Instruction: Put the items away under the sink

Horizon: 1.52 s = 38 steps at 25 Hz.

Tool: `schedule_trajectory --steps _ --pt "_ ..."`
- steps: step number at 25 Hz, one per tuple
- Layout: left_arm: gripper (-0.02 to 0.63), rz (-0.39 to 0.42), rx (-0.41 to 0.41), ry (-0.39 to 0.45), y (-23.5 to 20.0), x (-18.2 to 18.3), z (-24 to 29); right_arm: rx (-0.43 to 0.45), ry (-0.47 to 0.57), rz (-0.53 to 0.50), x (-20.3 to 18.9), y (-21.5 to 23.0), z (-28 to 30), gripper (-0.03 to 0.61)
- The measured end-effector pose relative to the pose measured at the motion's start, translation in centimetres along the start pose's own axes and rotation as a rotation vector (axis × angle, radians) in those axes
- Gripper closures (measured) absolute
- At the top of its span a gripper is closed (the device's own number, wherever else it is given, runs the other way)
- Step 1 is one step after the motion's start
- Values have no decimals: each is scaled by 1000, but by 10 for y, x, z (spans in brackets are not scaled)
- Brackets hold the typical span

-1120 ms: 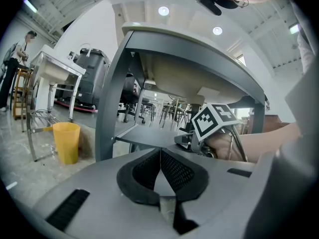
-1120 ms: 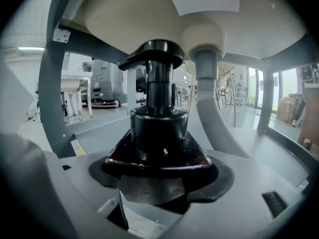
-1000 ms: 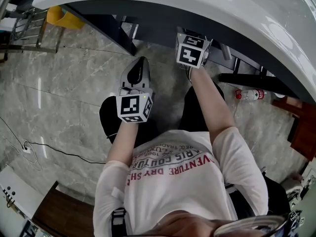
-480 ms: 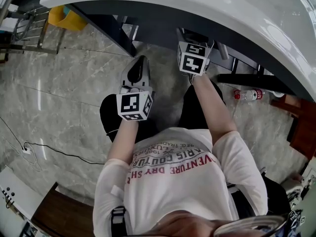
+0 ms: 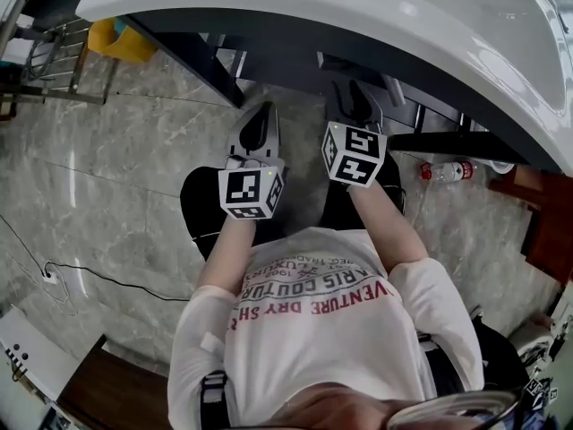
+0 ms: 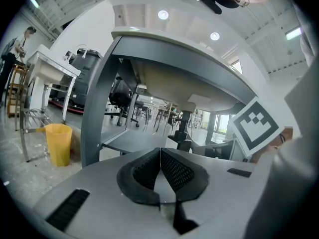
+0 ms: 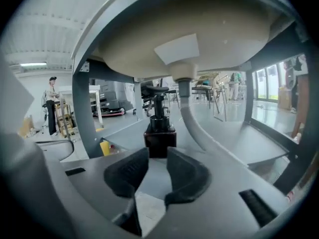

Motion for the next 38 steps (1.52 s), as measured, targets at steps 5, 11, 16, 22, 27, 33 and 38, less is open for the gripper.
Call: schedule_trajectory --steps 5,11,16,22,27,33,38 --pt "591 9 -24 3 11 8 2 3 76 45 15 -3 -23 548" --pt "591 6 -70 -94 34 40 2 116 66 15 52 -18 -49 554" --pt "591 -27 -112 -165 59 118 -10 140 26 -15 121 -37 -95 554" --pt "591 -21 -141 -187 91 229 -13 117 29 30 234 -43 -130 554" --pt "591 -26 -194 -184 122 322 -15 58 44 52 335 -40 -158 554" --pt "591 -46 -240 -198 160 415 -16 -59 73 79 431 -24 -204 554" --pt "591 -13 -315 -120 179 477 -8 -72 214 16 492 -22 -231 554"
Point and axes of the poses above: the fingertips, and each gripper's own axes: z forward along the fingers, y to its right, x out of its top, the point moved 6 cm from there along -z, backward along the fingers, and after that the axes turned 14 degrees about y, right-handed, at the moved point
